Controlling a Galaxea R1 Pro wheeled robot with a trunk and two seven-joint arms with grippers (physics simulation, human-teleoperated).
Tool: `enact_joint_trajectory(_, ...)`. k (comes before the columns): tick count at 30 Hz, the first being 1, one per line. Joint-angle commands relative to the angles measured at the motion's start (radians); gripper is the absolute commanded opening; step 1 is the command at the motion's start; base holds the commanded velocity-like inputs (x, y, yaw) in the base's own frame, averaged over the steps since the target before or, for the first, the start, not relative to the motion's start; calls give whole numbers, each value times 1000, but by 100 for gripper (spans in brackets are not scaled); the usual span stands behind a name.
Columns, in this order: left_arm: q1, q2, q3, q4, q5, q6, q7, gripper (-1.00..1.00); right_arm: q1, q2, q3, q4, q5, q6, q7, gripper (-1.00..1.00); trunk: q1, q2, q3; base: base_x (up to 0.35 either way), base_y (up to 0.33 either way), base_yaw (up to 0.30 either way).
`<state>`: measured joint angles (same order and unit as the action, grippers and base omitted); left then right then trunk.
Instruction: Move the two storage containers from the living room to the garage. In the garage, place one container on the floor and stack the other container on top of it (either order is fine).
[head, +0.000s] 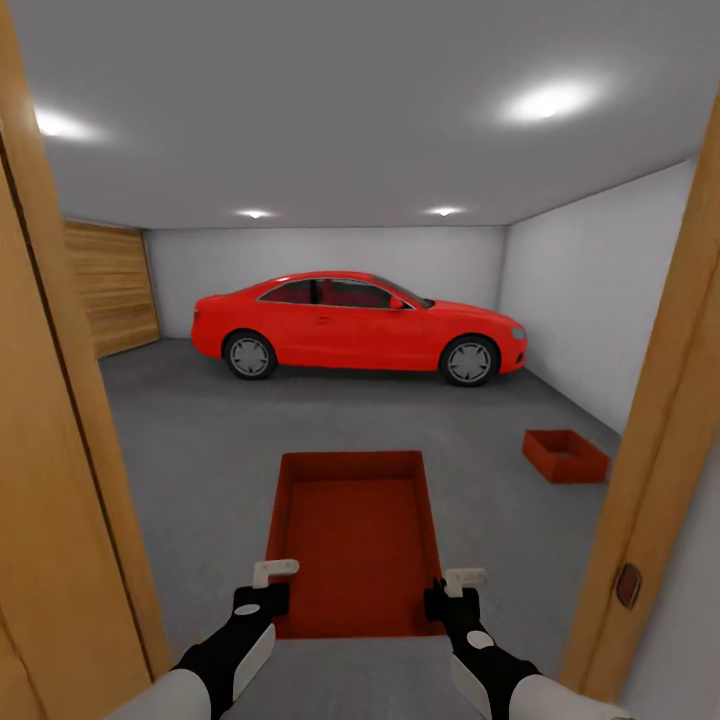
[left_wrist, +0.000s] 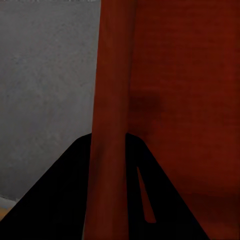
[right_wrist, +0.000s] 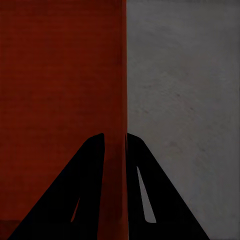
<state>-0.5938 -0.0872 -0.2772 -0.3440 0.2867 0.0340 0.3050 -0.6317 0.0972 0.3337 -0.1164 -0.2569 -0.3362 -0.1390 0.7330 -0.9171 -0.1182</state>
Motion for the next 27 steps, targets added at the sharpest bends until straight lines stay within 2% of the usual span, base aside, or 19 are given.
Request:
enact_joint_trajectory(1, -2, 6, 46, -6, -11, 4, 11, -100, 0, -4, -5, 9, -13, -4, 1, -100, 1, -1, -1, 322, 0, 0)
enact_joint_trajectory(9, -2, 6, 46, -6, -11, 4, 11, -100, 0, -4, -5, 9, -13, -3, 1, -100, 1, -1, -1, 288, 0, 0)
enact_joint_trajectory(27, -2, 6, 47, -7, -11, 4, 11, -100, 0, -4, -5, 9, -13, -3, 1, -100, 1, -1, -1, 52, 34, 0)
